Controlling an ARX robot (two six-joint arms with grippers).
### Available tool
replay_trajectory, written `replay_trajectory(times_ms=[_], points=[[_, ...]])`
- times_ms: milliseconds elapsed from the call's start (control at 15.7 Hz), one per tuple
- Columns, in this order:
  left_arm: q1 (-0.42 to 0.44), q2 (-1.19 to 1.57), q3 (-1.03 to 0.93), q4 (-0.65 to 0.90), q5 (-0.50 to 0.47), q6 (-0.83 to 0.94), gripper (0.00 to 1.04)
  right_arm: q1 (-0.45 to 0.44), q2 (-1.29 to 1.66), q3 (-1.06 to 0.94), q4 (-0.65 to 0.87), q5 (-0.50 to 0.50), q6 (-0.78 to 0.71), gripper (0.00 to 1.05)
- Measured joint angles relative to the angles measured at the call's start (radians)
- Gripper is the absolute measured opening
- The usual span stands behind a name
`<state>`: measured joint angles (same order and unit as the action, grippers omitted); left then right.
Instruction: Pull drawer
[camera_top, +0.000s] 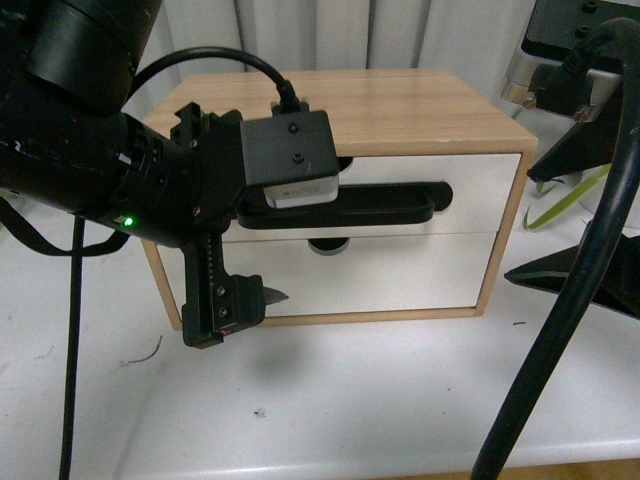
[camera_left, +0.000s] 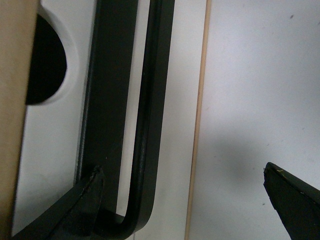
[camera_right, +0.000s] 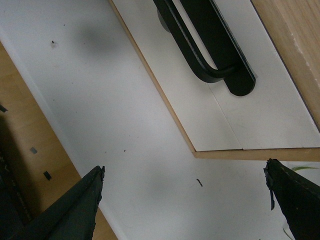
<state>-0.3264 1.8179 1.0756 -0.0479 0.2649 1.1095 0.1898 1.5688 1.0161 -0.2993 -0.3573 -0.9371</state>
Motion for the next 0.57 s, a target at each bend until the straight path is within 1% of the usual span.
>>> replay_trajectory(times_ms=[255, 383, 574], points=[[0.001, 0.041, 0.027, -0.037, -0.019, 0.077, 0.98, 0.001, 0.01, 0.029, -0.026, -0.03, -0.004, 0.98], [0.004, 0.042, 0.036, -0.06, -0.017, 0.094, 0.98, 0.016, 0.066, 0.094, -0.04, -0.055, -0.004, 0.98], [0.011, 0.042, 0.049, -0.089, 0.008, 0.097, 0.98, 0.055, 0.221, 0.228, -0.107, -0.061, -0.033, 0.98]])
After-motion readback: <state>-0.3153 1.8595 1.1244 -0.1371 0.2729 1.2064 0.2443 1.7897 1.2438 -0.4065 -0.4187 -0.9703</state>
